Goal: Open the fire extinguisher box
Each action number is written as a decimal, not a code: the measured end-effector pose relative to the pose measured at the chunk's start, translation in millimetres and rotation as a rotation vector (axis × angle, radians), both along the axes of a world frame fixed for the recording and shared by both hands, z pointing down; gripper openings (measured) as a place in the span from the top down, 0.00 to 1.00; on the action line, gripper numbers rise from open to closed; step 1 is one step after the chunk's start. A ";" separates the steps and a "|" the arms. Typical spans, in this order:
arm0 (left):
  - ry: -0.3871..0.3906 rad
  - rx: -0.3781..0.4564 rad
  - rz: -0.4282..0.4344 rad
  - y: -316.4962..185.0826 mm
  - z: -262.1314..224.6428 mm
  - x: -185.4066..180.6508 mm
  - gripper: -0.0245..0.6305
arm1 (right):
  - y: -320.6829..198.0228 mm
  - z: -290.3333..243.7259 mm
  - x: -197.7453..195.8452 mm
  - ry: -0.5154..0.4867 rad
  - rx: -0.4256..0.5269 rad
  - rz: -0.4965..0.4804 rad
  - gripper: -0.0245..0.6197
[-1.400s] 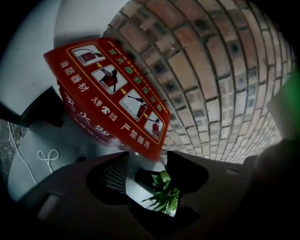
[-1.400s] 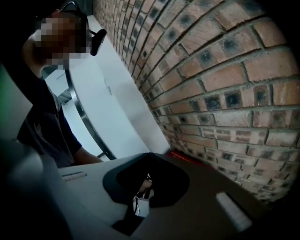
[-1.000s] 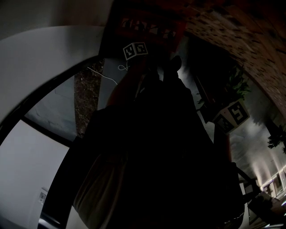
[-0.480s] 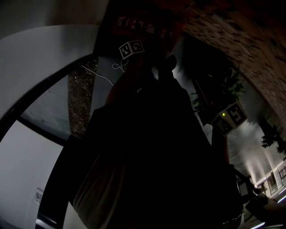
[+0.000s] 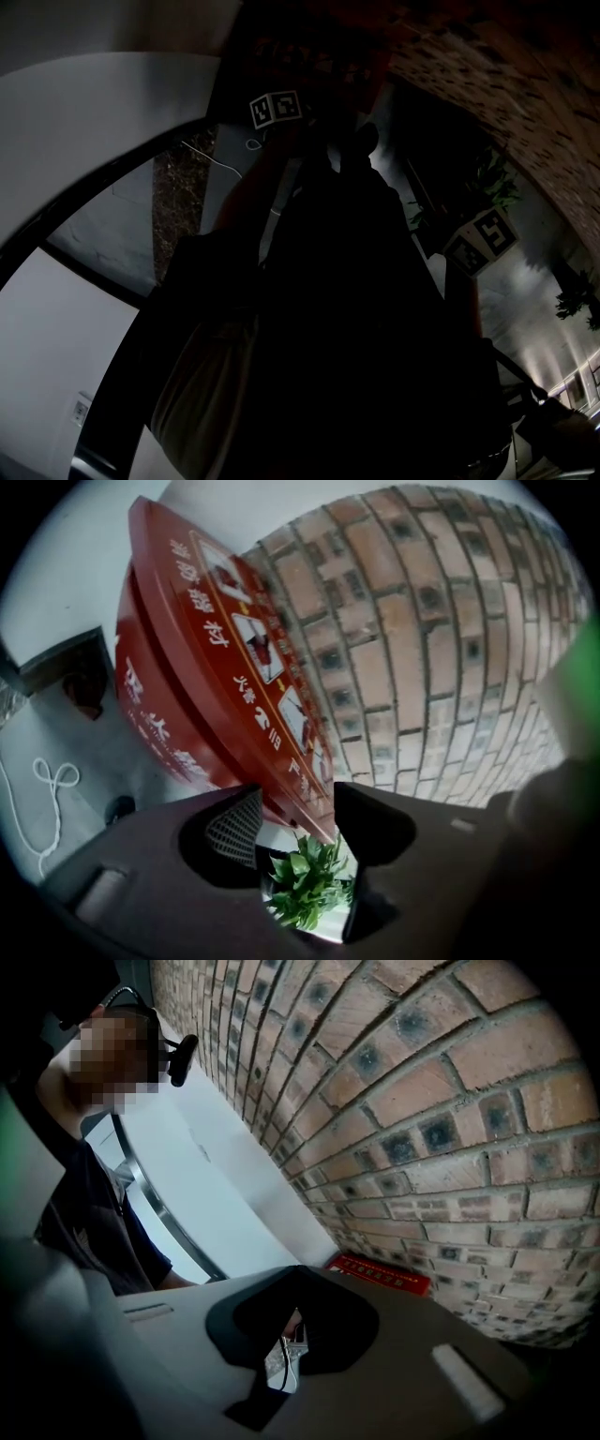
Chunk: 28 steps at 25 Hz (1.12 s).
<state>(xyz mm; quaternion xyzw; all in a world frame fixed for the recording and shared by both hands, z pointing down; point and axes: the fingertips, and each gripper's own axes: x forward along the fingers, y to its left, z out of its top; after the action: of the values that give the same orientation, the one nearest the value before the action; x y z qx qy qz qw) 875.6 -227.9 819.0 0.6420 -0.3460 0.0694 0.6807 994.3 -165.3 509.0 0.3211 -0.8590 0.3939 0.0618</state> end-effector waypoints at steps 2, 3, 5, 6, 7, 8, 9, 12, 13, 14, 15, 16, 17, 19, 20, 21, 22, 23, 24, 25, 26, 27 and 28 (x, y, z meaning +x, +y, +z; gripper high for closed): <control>0.009 0.032 0.016 -2.5 -15.7 3.2 0.59 | -0.5 -2.1 0.5 -0.008 0.009 -0.001 0.96; 0.015 0.048 0.022 -4.8 -23.9 4.5 0.59 | -0.7 -2.8 0.3 -0.012 0.013 -0.002 0.96; 0.027 0.082 0.036 -10.8 -39.9 6.5 0.59 | -1.6 -4.2 -0.8 -0.022 0.025 -0.001 0.96; 0.031 0.100 0.044 -14.4 -47.5 7.8 0.59 | -2.0 -5.0 -1.0 -0.025 0.030 -0.001 0.96; 0.035 0.116 0.050 -18.1 -54.7 9.3 0.59 | -2.5 -6.1 -1.0 -0.026 0.034 -0.001 0.96; 0.037 0.129 0.057 -21.6 -61.1 10.9 0.59 | -3.0 -7.5 -1.0 -0.029 0.038 0.000 0.96; 0.037 0.140 0.065 -24.6 -66.6 12.4 0.59 | -3.5 -9.3 -1.0 -0.032 0.042 0.002 0.96; 0.025 0.167 0.096 -31.2 -81.1 16.0 0.59 | -4.8 -13.9 -0.1 -0.034 0.055 0.011 0.96; 0.023 0.174 0.099 -34.8 -86.3 17.4 0.59 | -5.3 -14.4 0.8 -0.031 0.059 0.014 0.96; 0.026 0.184 0.096 -40.0 -91.9 19.0 0.59 | -5.9 -14.0 2.0 -0.028 0.062 0.016 0.96; 0.030 0.198 0.092 -46.1 -97.5 20.8 0.59 | -6.1 -13.1 3.2 -0.026 0.064 0.018 0.96; 0.031 0.214 0.091 -51.9 -102.7 22.8 0.61 | -5.5 -12.2 4.0 -0.025 0.063 0.021 0.96; 0.028 0.230 0.095 -57.3 -107.1 25.3 0.62 | -4.7 -11.6 4.8 -0.026 0.061 0.024 0.96; 0.020 0.255 0.115 -66.9 -113.4 30.7 0.62 | -3.9 -10.7 6.8 -0.027 0.058 0.031 0.96; 0.015 0.262 0.124 -70.7 -115.2 32.6 0.62 | -4.4 -10.9 7.9 -0.028 0.059 0.035 0.96; 0.010 0.265 0.131 -73.6 -116.1 33.5 0.62 | -5.5 -12.0 8.5 -0.030 0.063 0.039 0.96; 0.002 0.265 0.135 -75.8 -116.2 33.7 0.62 | -7.2 -14.4 8.7 -0.034 0.072 0.042 0.96; -0.005 0.264 0.137 -77.8 -116.2 33.9 0.63 | -9.5 -17.9 8.6 -0.039 0.086 0.046 0.96; -0.011 0.265 0.137 -79.5 -116.6 34.3 0.65 | -11.0 -19.8 9.3 -0.042 0.094 0.052 0.96; -0.016 0.266 0.137 -81.0 -117.1 34.7 0.67 | -10.4 -18.0 11.1 -0.038 0.086 0.057 0.96; -0.022 0.265 0.139 -81.7 -116.9 34.8 0.67 | -8.7 -14.5 13.2 -0.032 0.072 0.060 0.96; -0.029 0.261 0.142 -81.9 -116.1 34.6 0.67 | -7.8 -12.5 14.2 -0.028 0.067 0.061 0.96; -0.034 0.260 0.146 -82.1 -115.3 34.6 0.67 | -8.2 -13.1 13.9 -0.030 0.072 0.063 0.96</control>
<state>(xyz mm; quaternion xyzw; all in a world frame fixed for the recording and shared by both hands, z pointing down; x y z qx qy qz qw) 910.2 -310.0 703.7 0.7468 -0.3161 0.0843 0.5791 1008.2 -173.4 495.9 0.3441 -0.8630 0.3691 0.0251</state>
